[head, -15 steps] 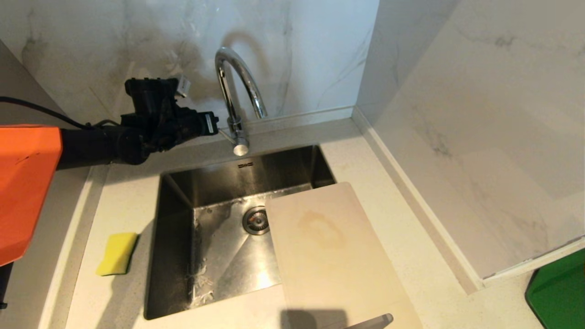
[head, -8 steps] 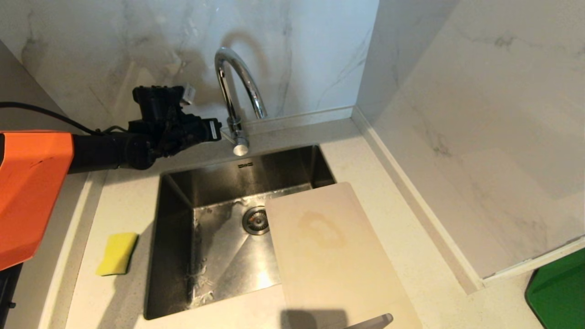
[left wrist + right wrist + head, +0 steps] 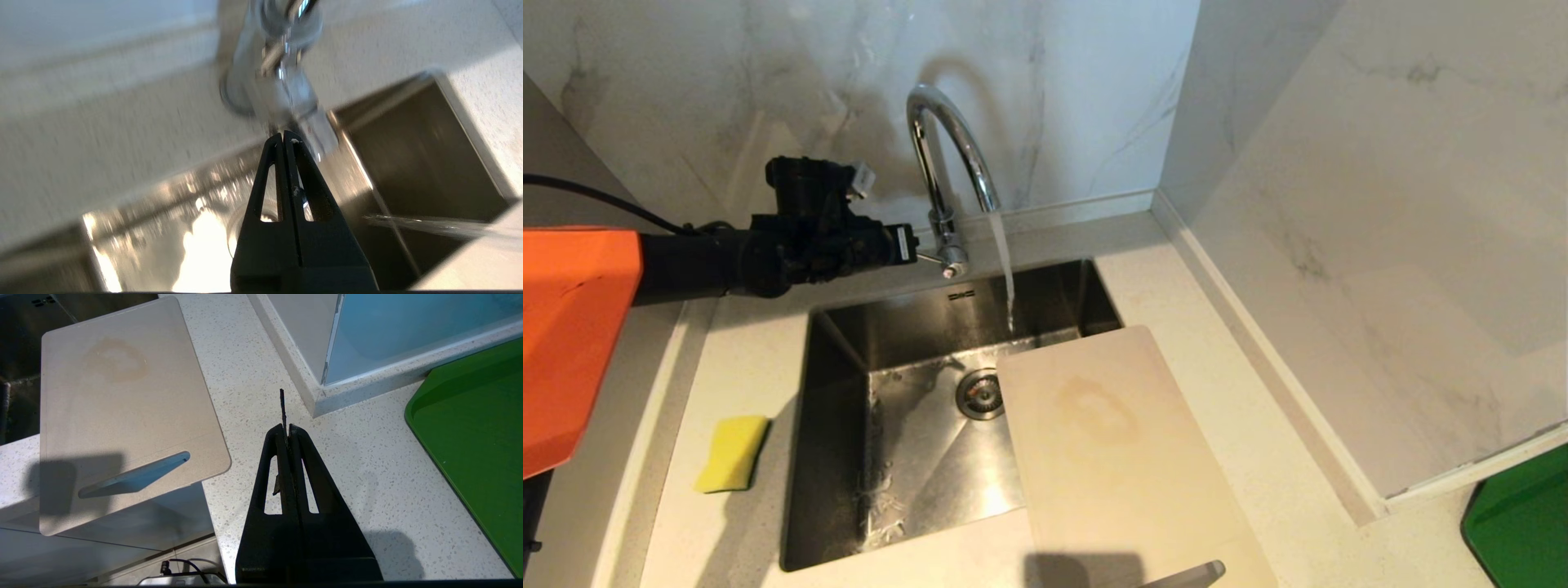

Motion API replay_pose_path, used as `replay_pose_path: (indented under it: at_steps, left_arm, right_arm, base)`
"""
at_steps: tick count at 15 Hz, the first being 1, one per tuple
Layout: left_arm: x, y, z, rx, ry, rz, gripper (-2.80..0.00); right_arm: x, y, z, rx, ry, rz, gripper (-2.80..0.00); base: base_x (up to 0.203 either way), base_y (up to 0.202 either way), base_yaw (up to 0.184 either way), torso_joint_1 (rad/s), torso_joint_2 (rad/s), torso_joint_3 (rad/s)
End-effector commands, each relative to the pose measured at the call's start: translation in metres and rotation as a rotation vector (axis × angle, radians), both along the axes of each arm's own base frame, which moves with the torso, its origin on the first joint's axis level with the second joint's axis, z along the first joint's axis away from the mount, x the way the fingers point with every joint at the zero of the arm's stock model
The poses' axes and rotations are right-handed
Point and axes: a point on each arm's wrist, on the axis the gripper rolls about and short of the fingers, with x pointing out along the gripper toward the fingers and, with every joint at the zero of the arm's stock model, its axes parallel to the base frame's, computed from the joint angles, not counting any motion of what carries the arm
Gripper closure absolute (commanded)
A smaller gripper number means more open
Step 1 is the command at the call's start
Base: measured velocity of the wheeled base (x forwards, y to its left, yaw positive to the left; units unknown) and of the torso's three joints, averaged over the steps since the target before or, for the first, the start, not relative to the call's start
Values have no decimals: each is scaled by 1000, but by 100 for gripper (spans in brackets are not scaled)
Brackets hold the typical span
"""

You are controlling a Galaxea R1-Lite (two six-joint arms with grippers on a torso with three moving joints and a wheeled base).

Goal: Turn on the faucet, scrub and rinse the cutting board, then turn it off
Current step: Turn on the tap, then pick up the cleaning cloth

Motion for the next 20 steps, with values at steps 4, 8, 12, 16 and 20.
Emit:
replay_pose_path:
  at_steps: [4, 8, 12, 16, 20]
  left_arm:
    - [-11, -2, 19, -21, -13, -8, 0]
    - [-18, 10, 26, 98, -23, -9, 0]
    - [-49, 41, 45, 185, 114, 46, 0]
    - [-92, 64, 53, 197, 196, 84, 0]
    - [-140, 84, 68, 196, 204, 130, 0]
  right_arm:
    - [0, 0, 0, 0, -3, 0, 0]
    - [0, 0, 0, 0, -2, -1, 0]
    - [0, 0, 0, 0, -2, 0, 0]
    - [0, 0, 0, 0, -1, 0, 0]
    - [0, 0, 0, 0, -2, -1, 0]
  base:
    - [0, 0, 0, 0, 0, 0]
    - [0, 0, 0, 0, 0, 0]
    - [0, 0, 0, 0, 0, 0]
    - [0, 0, 0, 0, 0, 0]
    - [0, 0, 0, 0, 0, 0]
